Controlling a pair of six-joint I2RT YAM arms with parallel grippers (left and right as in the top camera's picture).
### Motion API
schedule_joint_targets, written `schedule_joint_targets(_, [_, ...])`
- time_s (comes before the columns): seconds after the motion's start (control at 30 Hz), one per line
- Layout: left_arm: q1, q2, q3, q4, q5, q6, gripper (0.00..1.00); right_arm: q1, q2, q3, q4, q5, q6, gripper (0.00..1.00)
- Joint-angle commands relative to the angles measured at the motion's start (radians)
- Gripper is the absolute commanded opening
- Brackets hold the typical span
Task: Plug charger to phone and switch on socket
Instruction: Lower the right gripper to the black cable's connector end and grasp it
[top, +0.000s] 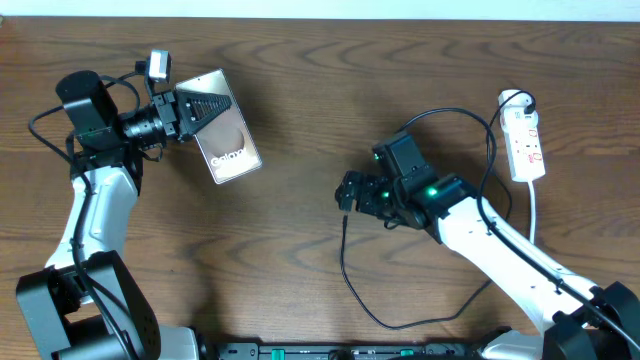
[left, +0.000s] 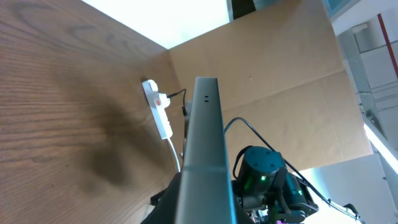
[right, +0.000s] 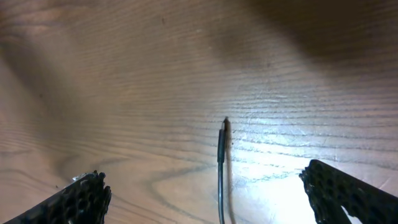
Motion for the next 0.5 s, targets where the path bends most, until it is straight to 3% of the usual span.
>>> schedule_joint_targets(0.0, [0.005,-0.02,0.011,0.006,0.022,0.024,0.08,0.019,-0.006,0.009,0.005,0.017,0.01,0.99])
schedule_joint_targets(0.47, [0.004,-0.02,0.011,0.005,-0.011,0.023,0.08,0.124,0.134,0.009,-0.025,0.018,0.068,0.99])
